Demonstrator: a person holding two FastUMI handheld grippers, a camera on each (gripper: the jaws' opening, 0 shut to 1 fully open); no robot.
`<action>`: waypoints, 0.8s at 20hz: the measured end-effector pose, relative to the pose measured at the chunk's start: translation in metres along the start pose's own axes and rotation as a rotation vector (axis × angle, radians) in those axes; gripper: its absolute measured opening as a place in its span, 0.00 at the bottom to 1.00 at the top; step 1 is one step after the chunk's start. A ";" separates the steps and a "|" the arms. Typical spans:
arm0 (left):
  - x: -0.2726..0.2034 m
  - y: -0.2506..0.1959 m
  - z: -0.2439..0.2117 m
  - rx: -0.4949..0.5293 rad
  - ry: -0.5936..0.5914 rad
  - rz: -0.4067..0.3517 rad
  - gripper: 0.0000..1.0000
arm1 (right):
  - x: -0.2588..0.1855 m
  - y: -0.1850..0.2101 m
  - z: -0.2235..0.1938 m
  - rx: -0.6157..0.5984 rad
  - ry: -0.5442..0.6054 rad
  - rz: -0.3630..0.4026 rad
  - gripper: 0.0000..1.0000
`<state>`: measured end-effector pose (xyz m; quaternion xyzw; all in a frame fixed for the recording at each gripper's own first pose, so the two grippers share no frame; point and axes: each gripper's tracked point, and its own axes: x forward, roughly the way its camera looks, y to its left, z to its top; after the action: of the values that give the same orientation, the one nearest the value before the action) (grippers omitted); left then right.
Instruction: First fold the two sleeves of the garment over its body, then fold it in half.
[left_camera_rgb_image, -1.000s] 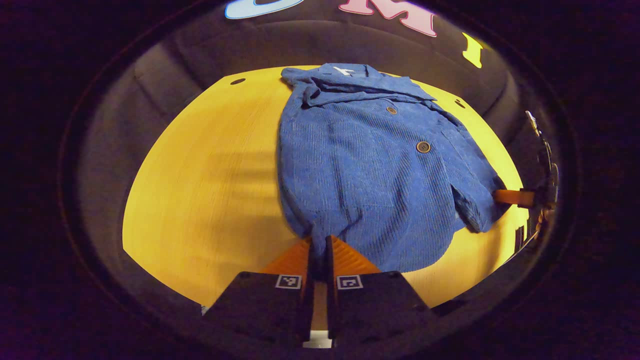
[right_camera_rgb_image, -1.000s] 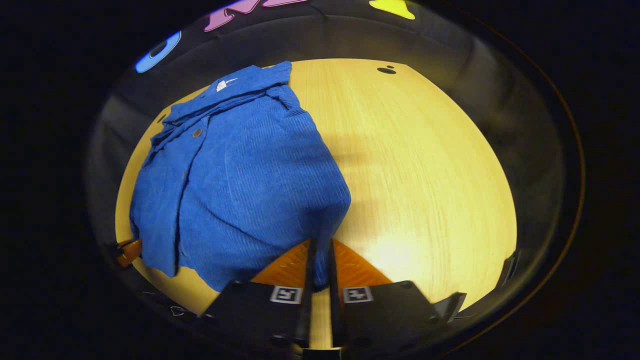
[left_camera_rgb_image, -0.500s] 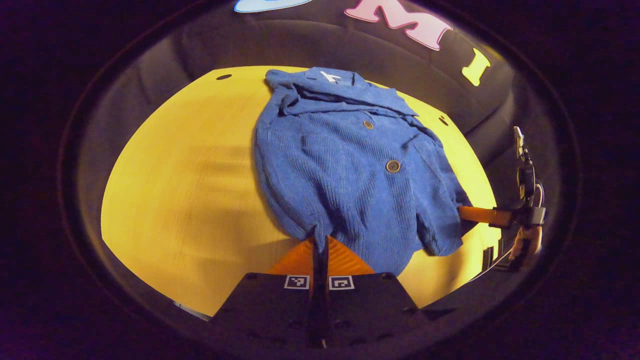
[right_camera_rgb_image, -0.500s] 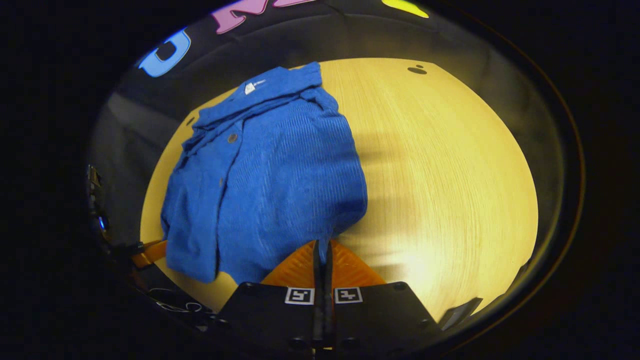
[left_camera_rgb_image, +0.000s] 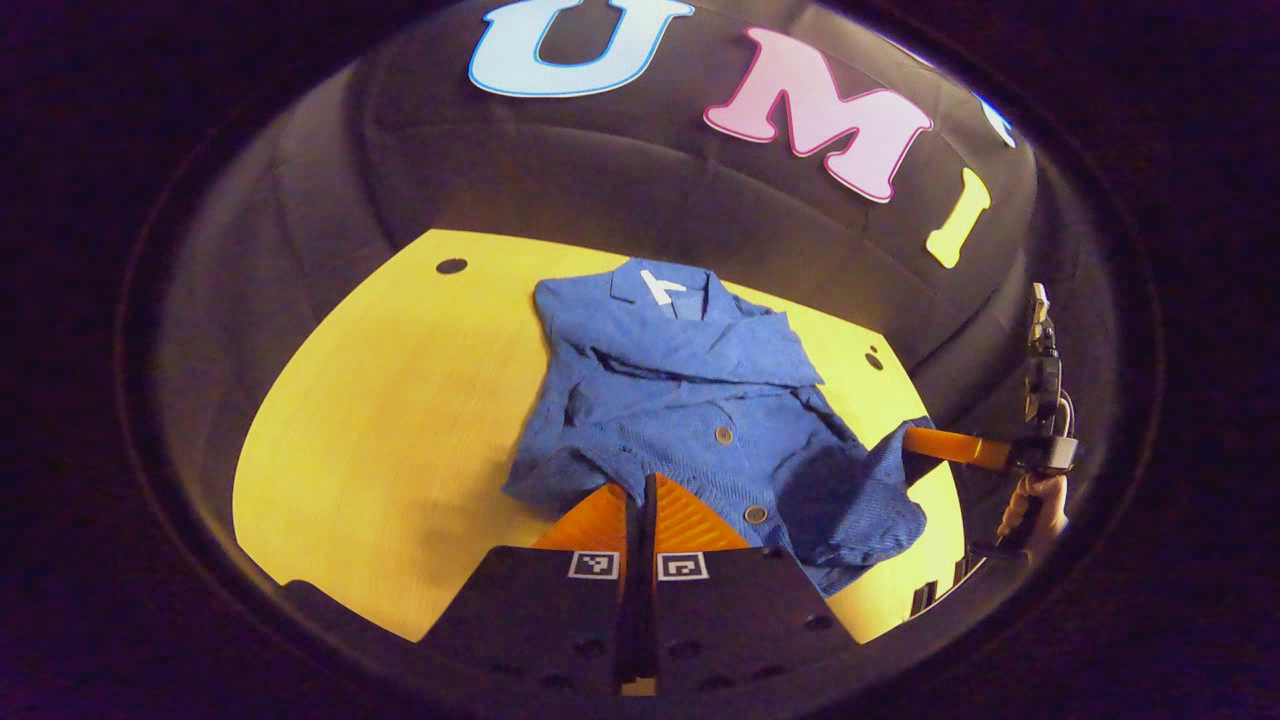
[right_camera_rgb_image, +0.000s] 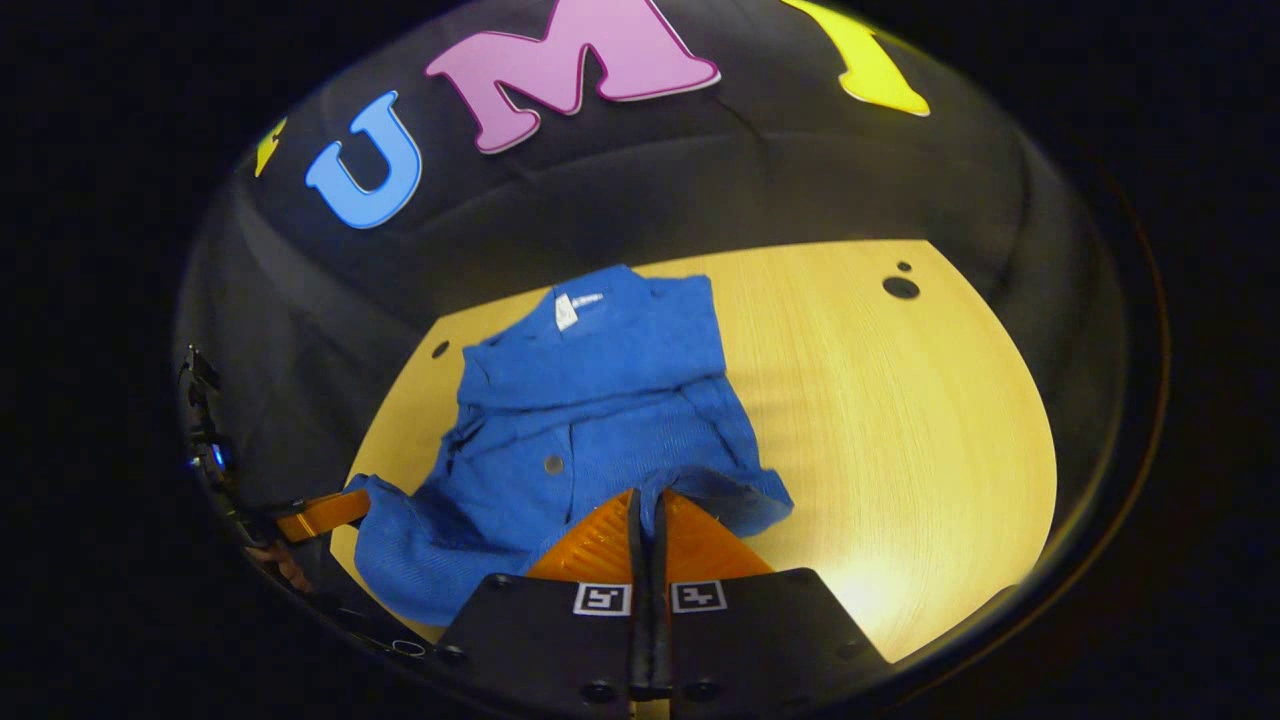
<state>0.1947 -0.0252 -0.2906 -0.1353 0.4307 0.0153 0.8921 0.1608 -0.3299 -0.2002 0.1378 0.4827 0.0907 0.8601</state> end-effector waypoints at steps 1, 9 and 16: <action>0.007 0.000 0.023 0.004 -0.036 0.001 0.00 | 0.005 0.002 0.017 -0.014 -0.028 0.007 0.00; 0.081 0.020 0.156 0.030 -0.258 0.040 0.00 | 0.069 0.002 0.158 -0.108 -0.241 -0.013 0.00; 0.194 0.062 0.244 0.136 -0.438 0.097 0.00 | 0.160 -0.033 0.224 -0.068 -0.367 -0.096 0.00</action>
<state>0.4943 0.0797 -0.3104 -0.0475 0.2329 0.0582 0.9696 0.4363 -0.3489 -0.2287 0.0995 0.3203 0.0391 0.9413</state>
